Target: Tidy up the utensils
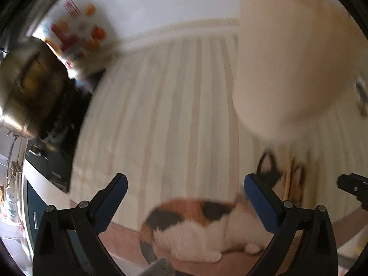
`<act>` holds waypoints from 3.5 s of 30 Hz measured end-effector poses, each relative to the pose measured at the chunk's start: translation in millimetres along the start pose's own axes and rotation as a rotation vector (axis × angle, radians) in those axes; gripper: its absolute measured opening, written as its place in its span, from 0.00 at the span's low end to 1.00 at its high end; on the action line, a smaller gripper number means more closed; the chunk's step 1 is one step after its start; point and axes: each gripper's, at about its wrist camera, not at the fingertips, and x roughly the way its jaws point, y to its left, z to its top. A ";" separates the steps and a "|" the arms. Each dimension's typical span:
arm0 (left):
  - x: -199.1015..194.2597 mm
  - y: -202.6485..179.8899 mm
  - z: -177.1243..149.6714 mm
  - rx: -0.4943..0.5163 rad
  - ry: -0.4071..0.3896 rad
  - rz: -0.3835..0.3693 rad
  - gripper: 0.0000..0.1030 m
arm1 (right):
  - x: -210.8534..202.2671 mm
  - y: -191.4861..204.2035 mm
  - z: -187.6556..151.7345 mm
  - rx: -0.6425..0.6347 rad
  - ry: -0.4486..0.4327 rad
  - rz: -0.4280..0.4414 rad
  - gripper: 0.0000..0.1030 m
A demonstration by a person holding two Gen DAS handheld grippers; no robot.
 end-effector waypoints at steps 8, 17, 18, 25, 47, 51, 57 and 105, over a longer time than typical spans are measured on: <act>27.7 -19.0 -24.1 -0.013 0.136 -0.202 0.79 | 53.2 -2.4 -30.7 -0.011 0.119 -0.035 0.25; 36.3 -63.6 -28.0 0.062 0.218 -0.404 0.35 | 48.8 -12.0 -41.3 -0.056 0.091 -0.137 0.06; 35.4 -69.7 -27.4 0.078 0.221 -0.410 0.31 | 46.5 -18.1 -41.4 -0.042 0.091 -0.138 0.06; 27.7 -97.2 -26.5 0.149 0.222 -0.426 0.31 | 32.4 -57.1 -42.2 0.034 0.079 -0.150 0.06; 46.1 -53.0 -20.8 0.065 0.246 -0.430 0.08 | 41.3 -69.6 -40.6 0.062 0.067 -0.140 0.07; 57.9 -32.6 -20.3 -0.036 0.295 -0.530 0.08 | 42.1 -69.2 -39.5 0.062 0.069 -0.141 0.07; 59.8 -15.4 -22.1 -0.082 0.302 -0.546 0.12 | 41.2 -65.6 -37.2 0.064 0.068 -0.139 0.07; 55.0 -42.1 -26.7 -0.021 0.265 -0.247 0.04 | 60.0 -7.4 -58.4 -0.179 0.117 -0.299 0.07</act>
